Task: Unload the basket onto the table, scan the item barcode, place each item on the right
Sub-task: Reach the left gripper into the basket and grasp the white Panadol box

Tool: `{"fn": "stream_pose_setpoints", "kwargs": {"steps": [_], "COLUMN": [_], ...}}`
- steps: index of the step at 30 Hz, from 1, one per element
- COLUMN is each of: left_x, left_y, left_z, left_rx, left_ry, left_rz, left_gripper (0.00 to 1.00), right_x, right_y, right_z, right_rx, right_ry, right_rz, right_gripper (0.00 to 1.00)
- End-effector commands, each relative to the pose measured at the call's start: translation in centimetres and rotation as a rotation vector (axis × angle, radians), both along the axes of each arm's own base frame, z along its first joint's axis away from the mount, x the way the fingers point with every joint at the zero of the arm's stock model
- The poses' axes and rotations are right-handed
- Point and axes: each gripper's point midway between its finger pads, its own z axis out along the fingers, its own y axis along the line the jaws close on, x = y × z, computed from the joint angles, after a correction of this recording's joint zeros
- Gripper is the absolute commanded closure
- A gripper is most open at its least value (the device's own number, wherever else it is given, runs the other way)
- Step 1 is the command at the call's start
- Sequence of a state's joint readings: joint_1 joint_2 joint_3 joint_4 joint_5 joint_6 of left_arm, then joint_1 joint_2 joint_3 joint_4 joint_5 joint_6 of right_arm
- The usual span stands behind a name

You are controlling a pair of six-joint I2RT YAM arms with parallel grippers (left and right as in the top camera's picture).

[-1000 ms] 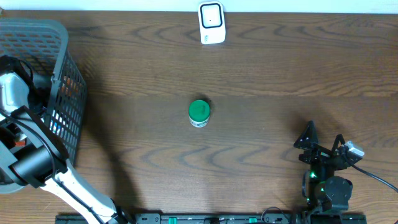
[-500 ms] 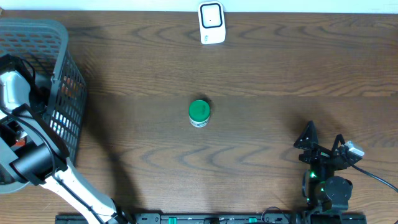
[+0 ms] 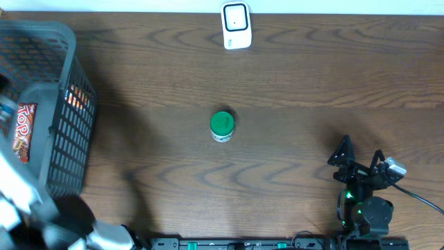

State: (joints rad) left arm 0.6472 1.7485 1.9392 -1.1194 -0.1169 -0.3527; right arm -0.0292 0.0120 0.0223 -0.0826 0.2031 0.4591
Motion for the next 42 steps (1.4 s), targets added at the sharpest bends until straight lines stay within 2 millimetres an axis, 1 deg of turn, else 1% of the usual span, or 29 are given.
{"fn": "stream_pose_setpoints", "kwargs": {"steps": [1, 3, 4, 6, 8, 10, 12, 14, 18, 20, 23, 24, 25, 27, 29, 31, 35, 36, 40, 42], "left_x": [-0.5, -0.2, 0.0, 0.4, 0.9, 1.4, 1.6, 1.6, 1.0, 0.4, -0.1, -0.3, -0.2, 0.3, 1.2, 2.3, 3.8, 4.1, 4.8, 5.0], "left_y": [-5.3, -8.6, -10.1, -13.8, -16.5, -17.1, -16.6, -15.5, -12.3, -10.9, -8.9, -7.4, -6.7, -5.6, -4.5, -3.4, -2.4, -2.2, -1.8, -1.7], "left_z": [9.0, 11.3, 12.0, 12.9, 12.6, 11.9, 11.1, 10.3, 9.4, 9.3, 9.7, 9.5, 9.1, 7.6, 5.3, 2.0, -4.6, -6.7, -12.2, -14.4], "left_rx": [-0.016, -0.093, -0.125, -0.201, -0.229, -0.202, -0.166, -0.139, -0.072, -0.047, -0.005, 0.023, 0.029, 0.029, 0.024, 0.011, -0.056, -0.082, -0.146, -0.177], "left_ry": [-0.325, -0.442, -0.478, -0.523, -0.497, -0.456, -0.408, -0.373, -0.323, -0.317, -0.326, -0.314, -0.298, -0.247, -0.167, -0.057, 0.127, 0.175, 0.303, 0.338], "left_rz": [-0.109, -0.196, -0.244, -0.36, -0.428, -0.432, -0.398, -0.331, -0.184, -0.118, -0.063, -0.024, -0.012, -0.018, -0.054, -0.119, -0.214, -0.233, -0.306, -0.306], "left_gripper": [0.43, 0.43, 0.43, 0.43, 0.43, 0.41, 0.37, 0.31, 0.23, 0.2, 0.16, 0.13, 0.11, 0.09, 0.08, 0.08, 0.09, 0.09, 0.09, 0.09], "right_x": [0.0, 0.0, 0.0, 0.0, 0.0, 0.0, 0.0, 0.0, 0.0, 0.0, 0.0, 0.0, 0.0, 0.0, 0.0, 0.0, 0.0, 0.0, 0.0, 0.0], "right_y": [0.1, 0.1, 0.1, 0.1, 0.1, 0.1, 0.1, 0.1, 0.1, 0.1, 0.1, 0.1, 0.1, 0.1, 0.1, 0.1, 0.1, 0.1, 0.1, 0.1], "right_z": [0.0, 0.0, 0.0, 0.0, 0.0, 0.0, 0.0, 0.0, 0.0, 0.0, 0.0, 0.0, 0.0, 0.0, 0.0, 0.0, 0.0, 0.0, 0.0, 0.0], "right_rx": [-0.015, -0.015, -0.015, -0.015, -0.015, -0.015, -0.015, -0.015, -0.015, -0.015, -0.015, -0.015, -0.015, -0.015, -0.015, -0.015, -0.015, -0.015, -0.015, -0.015], "right_ry": [0.0, 0.0, 0.0, 0.0, 0.0, 0.0, 0.0, 0.0, 0.0, 0.0, 0.0, 0.0, 0.0, 0.0, 0.0, 0.0, 0.0, 0.0, 0.0, 0.0], "right_rz": [0.001, 0.001, 0.002, 0.001, 0.001, 0.001, 0.001, 0.001, 0.001, 0.001, 0.001, 0.001, 0.001, 0.001, 0.001, 0.001, 0.001, 0.001, 0.001, 0.001], "right_gripper": [0.01, 0.01, 0.01, 0.01, 0.01, 0.01, 0.01, 0.01, 0.01, 0.01, 0.01, 0.01, 0.01, 0.01, 0.01, 0.01, 0.01, 0.01, 0.01, 0.01]}}
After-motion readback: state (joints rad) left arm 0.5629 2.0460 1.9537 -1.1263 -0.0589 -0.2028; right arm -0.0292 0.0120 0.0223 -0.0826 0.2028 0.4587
